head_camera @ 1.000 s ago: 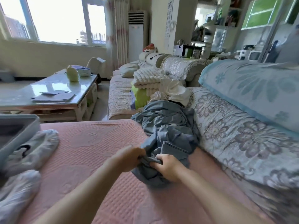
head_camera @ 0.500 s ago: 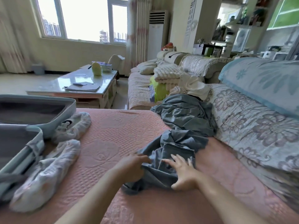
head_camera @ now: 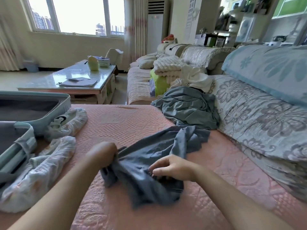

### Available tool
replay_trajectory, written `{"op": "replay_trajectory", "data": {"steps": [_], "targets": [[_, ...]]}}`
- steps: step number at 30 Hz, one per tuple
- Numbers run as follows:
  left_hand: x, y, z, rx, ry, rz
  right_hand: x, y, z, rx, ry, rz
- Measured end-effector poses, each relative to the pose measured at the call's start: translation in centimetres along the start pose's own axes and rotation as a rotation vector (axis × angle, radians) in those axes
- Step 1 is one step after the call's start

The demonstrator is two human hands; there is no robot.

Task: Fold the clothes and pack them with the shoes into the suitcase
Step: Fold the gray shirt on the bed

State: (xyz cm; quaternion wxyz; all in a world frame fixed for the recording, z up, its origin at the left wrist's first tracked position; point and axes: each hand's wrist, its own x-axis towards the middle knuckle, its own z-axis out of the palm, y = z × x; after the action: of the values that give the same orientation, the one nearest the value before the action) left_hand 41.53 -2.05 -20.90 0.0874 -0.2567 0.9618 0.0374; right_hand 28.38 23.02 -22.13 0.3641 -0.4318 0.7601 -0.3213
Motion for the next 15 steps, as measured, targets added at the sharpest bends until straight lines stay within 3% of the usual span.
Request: {"op": "replay_trajectory", "data": {"steps": [2,5,8,11,13,15], "targets": [[-1.0,-0.4,0.3,0.032,-0.089,0.062,-0.1,0.1,-0.6,-0.055,0.107,-0.022],[-2.6,1.5,0.6,-0.102,-0.051,0.251,-0.8,1.1,-2.2,-0.23,0.232,0.071],[-4.4,4.4,1.2,-0.31,-0.119,0.451,-1.8,1.7,-2.2,-0.357,0.099,0.107],[-5.9,6.2,3.8,-0.071,-0.269,0.507,-2.0,2.0,-1.3,-0.522,-0.114,0.162],[-6.1,6.5,5.7,0.079,-0.158,0.548,-1.5,2.7,-0.6,-0.603,-0.08,0.17],[-5.9,6.1,6.1,-0.045,-0.029,0.557,-0.9,3.1,-0.3,-0.633,0.058,0.133]]}}
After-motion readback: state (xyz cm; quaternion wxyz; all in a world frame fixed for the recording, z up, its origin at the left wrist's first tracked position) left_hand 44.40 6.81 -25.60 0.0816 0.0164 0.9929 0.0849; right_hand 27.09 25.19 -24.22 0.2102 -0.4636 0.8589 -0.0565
